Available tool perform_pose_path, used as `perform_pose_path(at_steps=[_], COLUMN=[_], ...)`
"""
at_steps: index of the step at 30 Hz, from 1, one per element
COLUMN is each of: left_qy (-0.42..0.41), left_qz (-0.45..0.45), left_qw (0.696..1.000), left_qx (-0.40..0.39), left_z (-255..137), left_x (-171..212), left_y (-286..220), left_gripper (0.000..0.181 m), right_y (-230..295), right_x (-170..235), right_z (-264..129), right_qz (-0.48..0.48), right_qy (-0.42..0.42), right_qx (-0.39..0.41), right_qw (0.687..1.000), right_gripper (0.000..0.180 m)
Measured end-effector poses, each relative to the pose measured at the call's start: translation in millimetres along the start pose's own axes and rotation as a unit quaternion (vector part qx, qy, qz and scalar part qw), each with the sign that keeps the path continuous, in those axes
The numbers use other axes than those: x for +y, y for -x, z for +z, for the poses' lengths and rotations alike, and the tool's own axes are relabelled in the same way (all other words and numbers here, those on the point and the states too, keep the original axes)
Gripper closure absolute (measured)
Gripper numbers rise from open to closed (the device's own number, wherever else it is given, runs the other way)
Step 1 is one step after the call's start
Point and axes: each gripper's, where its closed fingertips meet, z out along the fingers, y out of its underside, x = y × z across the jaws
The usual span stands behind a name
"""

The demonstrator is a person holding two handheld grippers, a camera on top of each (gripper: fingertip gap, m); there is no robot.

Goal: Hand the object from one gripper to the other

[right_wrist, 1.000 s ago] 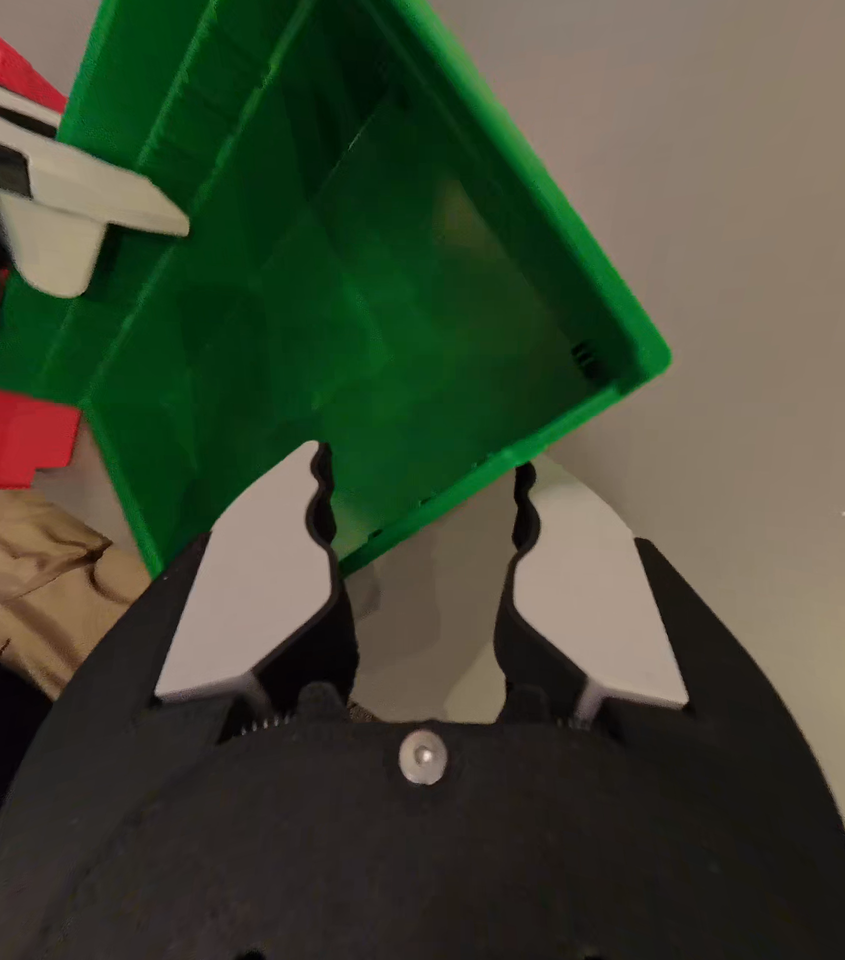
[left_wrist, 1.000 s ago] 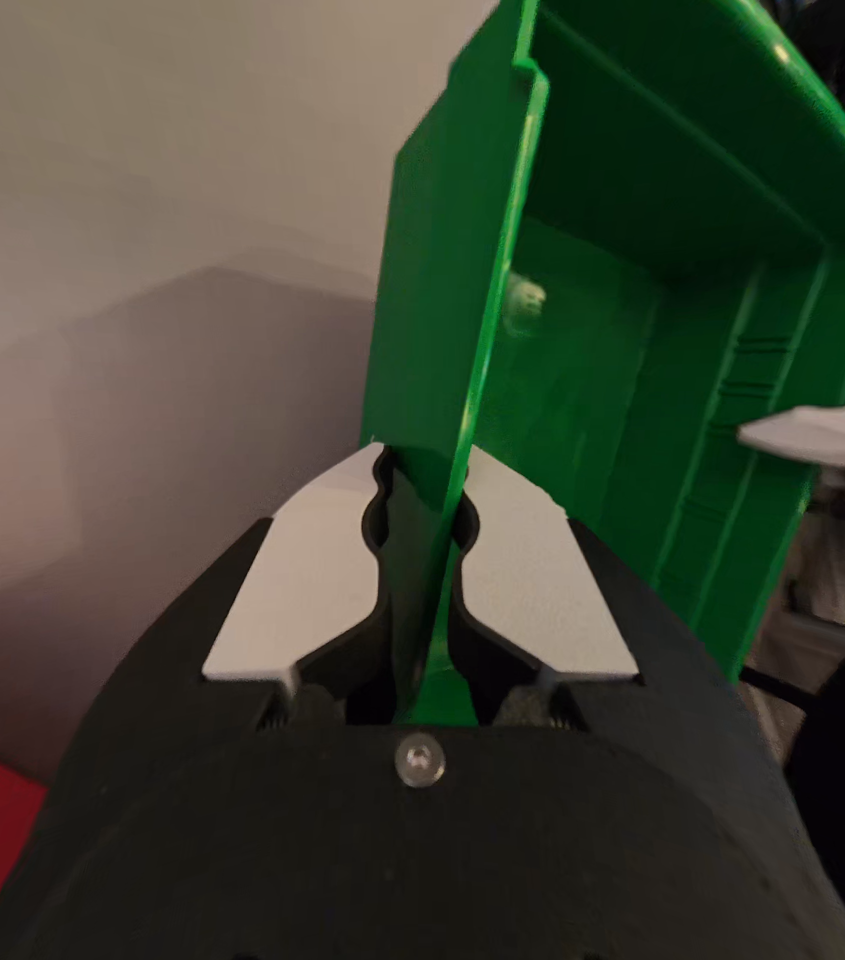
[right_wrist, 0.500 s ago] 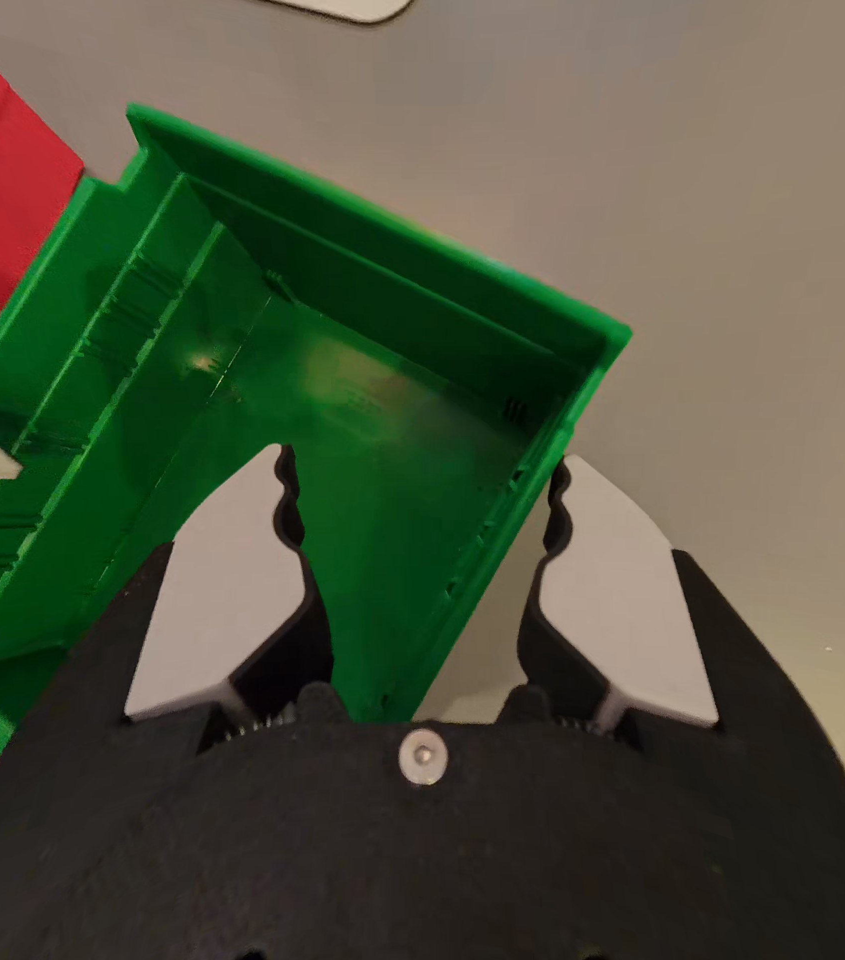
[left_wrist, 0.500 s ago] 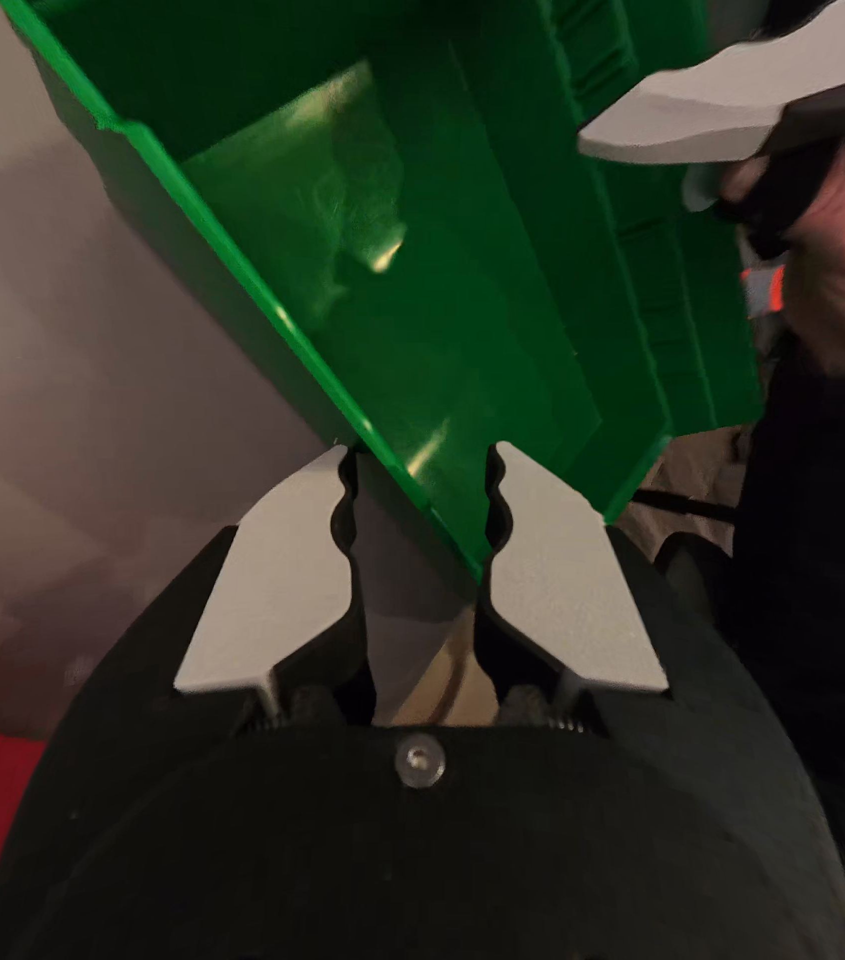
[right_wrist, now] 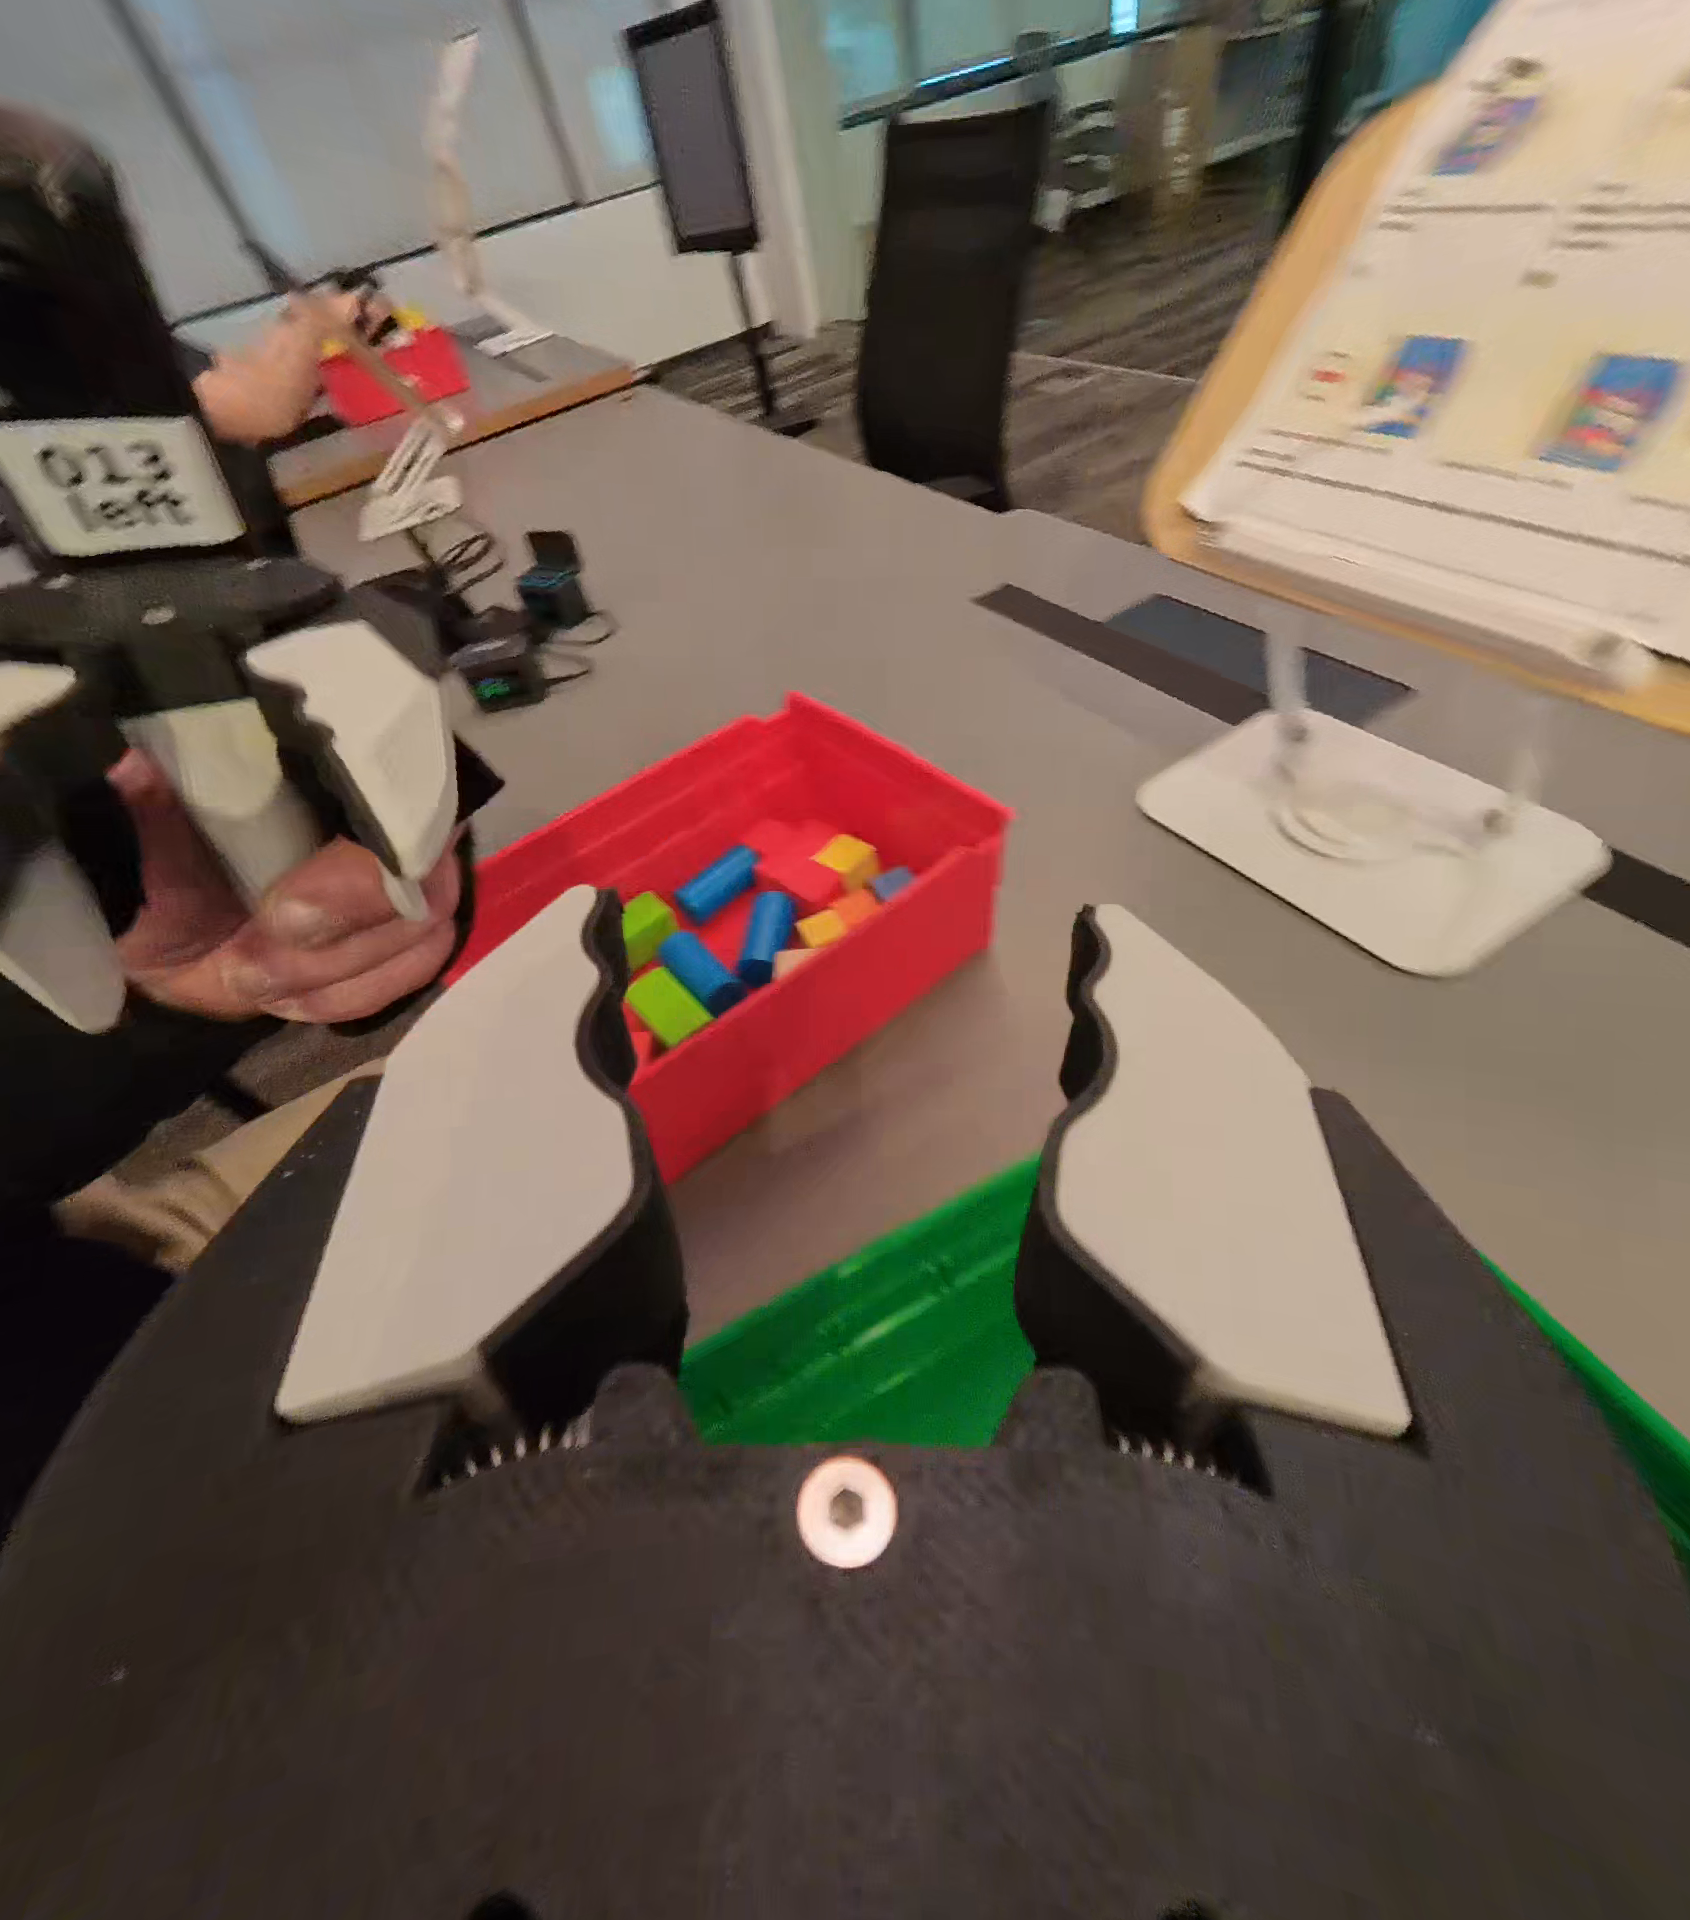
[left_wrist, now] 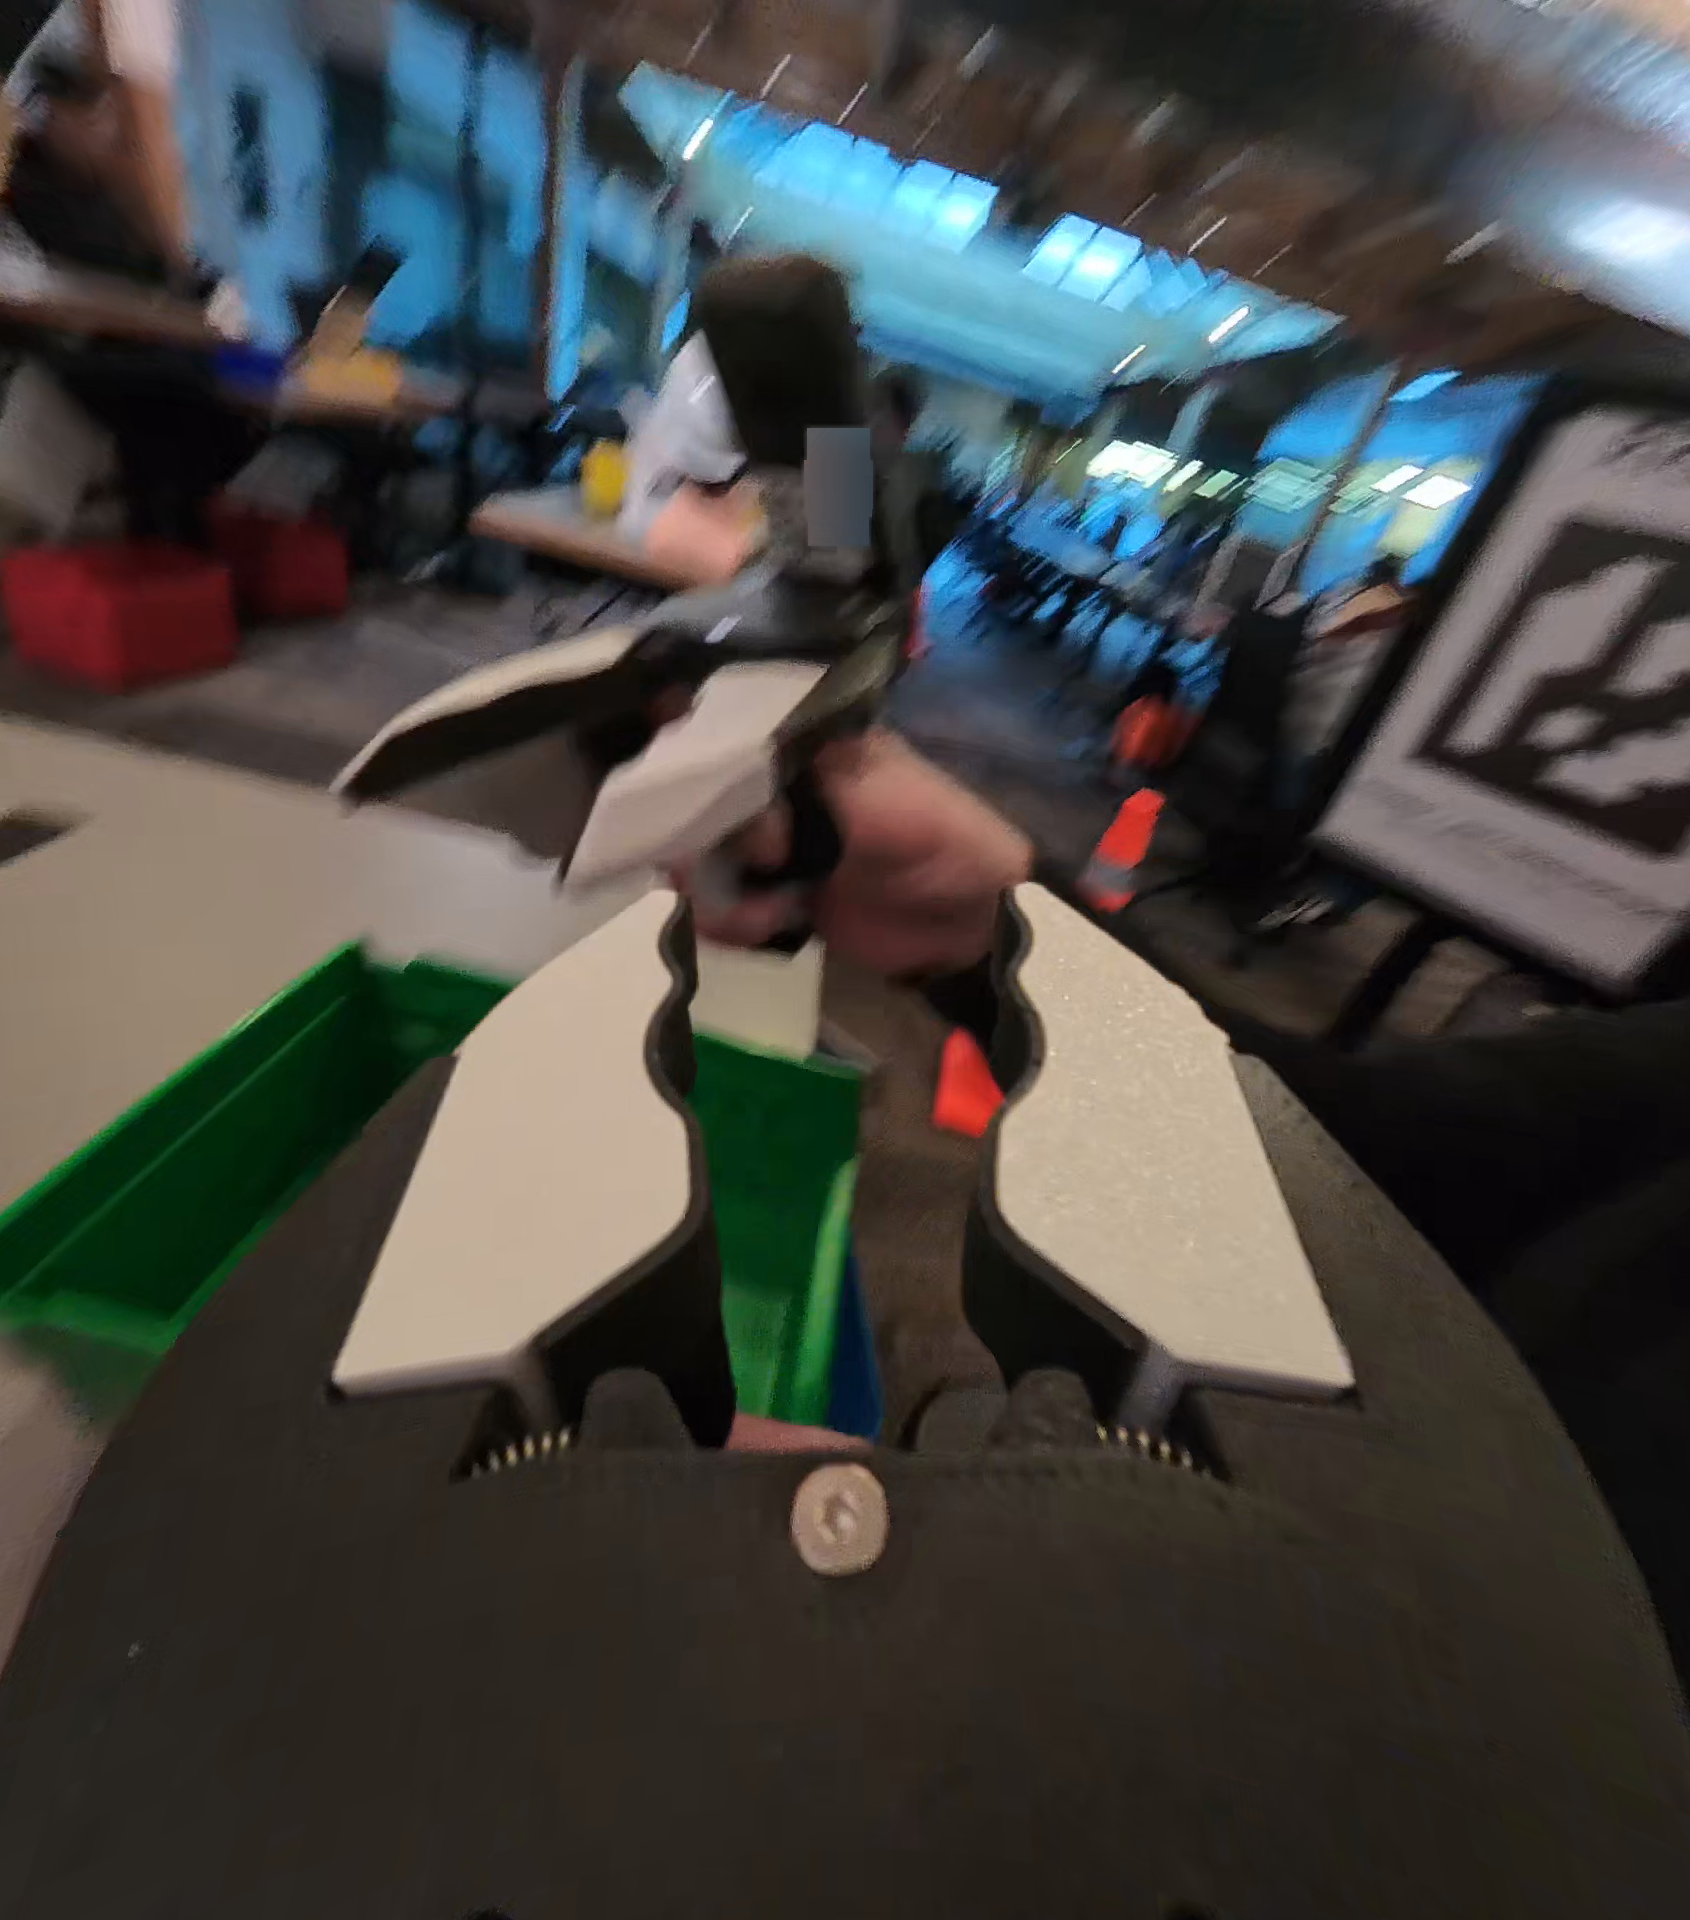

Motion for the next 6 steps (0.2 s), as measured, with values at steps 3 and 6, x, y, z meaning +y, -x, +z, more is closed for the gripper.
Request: perform_pose_path(at_steps=[3, 6], left_qy=[-0.084, -0.142], left_qz=[0.003, -0.028], left_qw=[0.991, 0.971], left_qx=[0.100, 0.189], left_z=[-18, -37], left_x=[-28, -44], left_y=[-44, -71], left_gripper=[0.130, 0.130], right_y=[52, 90], right_x=[-13, -18], right_z=[21, 38], right_qz=[-0.024, -0.028], right_qy=[-0.013, -0.019], right_qx=[-0.067, -0.116], right_qw=[0.997, 0.993], right_gripper=[0.095, 0.097])
